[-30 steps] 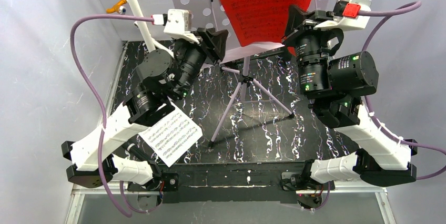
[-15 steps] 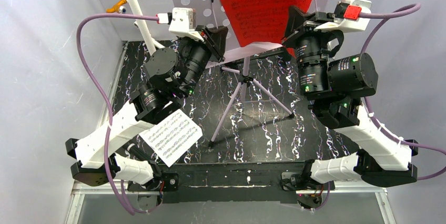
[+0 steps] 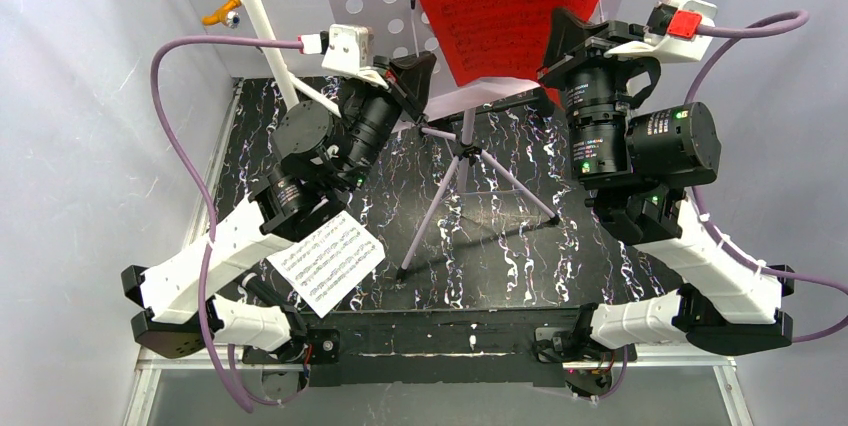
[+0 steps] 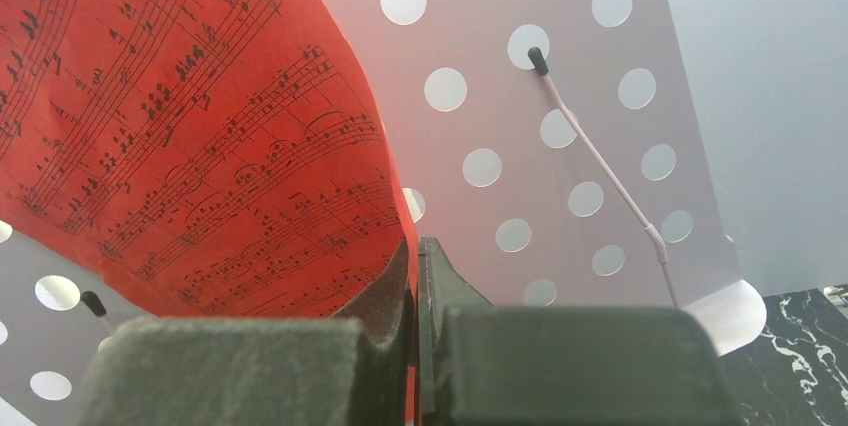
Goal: Set up the instrument practice props
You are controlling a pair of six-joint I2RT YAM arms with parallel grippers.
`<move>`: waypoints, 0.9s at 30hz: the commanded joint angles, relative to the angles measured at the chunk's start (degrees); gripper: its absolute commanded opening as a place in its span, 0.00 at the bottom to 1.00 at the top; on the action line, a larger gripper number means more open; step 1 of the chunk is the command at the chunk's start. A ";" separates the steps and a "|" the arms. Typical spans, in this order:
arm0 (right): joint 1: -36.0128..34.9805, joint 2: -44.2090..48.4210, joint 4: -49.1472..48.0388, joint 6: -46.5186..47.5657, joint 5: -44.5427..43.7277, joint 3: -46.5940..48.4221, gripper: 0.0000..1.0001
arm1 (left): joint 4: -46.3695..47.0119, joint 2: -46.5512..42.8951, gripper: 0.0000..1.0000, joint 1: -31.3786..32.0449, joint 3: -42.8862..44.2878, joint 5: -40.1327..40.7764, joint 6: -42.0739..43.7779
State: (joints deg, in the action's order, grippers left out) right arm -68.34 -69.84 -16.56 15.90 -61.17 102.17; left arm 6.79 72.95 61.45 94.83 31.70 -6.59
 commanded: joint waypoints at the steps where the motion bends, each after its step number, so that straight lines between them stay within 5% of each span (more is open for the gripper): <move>1: -0.13 -0.03 -4.46 -1.56 -2.78 0.50 0.01 | 6.56 -3.19 0.00 0.07 -2.96 -2.71 2.19; 27: -0.05 -3.77 3.00 -19.84 5.85 1.07 0.01 | 10.62 -4.90 0.00 0.07 -5.45 -4.63 4.25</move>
State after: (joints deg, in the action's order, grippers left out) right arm -68.34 -73.28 -12.27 -0.19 -57.12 103.22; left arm 14.20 70.28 61.34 88.82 27.18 -2.94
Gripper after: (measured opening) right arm 0.031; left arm 0.022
